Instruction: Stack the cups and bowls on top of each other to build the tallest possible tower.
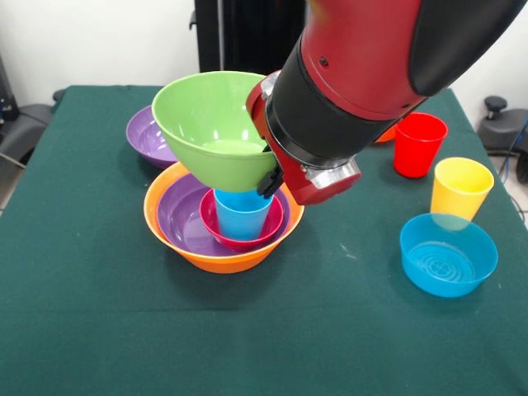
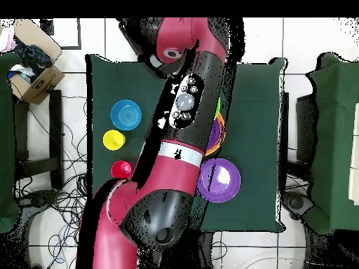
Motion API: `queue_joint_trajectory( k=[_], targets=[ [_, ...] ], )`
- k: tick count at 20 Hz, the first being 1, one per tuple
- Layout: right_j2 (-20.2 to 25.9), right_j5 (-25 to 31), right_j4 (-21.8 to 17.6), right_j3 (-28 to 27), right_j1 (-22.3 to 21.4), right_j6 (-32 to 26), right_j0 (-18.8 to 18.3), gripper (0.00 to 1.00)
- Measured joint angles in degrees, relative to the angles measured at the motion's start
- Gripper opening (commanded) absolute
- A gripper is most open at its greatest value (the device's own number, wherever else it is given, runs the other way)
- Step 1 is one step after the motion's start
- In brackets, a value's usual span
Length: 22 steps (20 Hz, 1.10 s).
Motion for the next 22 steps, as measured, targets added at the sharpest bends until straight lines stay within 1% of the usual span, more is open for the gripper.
queue_joint_trajectory(
  k=[13,22],
  targets=[
    [0.32,0.00,0.01,-0.02,0.26,0.00,-0.01,0.00],
    [0.27,0.00,1.07,-1.74,1.03,0.00,-0.63,0.00]
  ],
)
